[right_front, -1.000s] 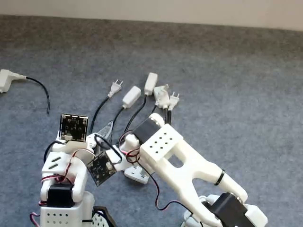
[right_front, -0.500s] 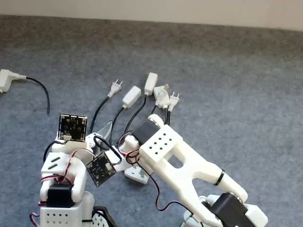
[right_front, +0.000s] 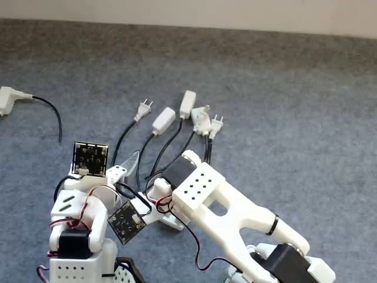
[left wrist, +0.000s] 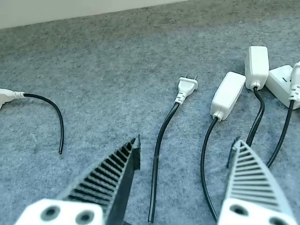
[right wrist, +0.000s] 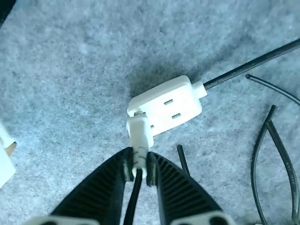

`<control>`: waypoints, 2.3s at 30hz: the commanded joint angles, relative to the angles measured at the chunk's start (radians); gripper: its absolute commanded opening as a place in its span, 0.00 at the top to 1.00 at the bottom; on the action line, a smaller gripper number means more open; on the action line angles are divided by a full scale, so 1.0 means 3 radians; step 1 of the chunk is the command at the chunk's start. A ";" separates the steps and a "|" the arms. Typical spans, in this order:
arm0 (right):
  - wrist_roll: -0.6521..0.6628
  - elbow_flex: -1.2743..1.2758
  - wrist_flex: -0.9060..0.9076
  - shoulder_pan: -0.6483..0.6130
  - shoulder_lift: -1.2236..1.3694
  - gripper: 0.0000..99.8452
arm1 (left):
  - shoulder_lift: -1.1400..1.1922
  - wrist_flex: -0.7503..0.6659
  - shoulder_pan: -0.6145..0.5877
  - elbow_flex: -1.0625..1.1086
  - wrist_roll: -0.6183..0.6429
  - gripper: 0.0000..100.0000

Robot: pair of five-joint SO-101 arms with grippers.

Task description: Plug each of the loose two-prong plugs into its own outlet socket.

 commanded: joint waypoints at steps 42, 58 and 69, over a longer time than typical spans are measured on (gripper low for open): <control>0.0312 -0.0263 -0.0043 0.0182 0.0003 0.99 | -0.0023 -0.0036 0.0156 -0.0003 -0.0061 0.70; 0.0629 0.0136 -0.0136 0.0146 0.0003 0.99 | -0.0023 -0.0036 0.0141 -0.0013 -0.0061 0.70; 0.0644 0.0243 -0.0166 0.0136 0.0013 0.99 | -0.0023 -0.0036 0.0141 -0.0008 -0.0061 0.70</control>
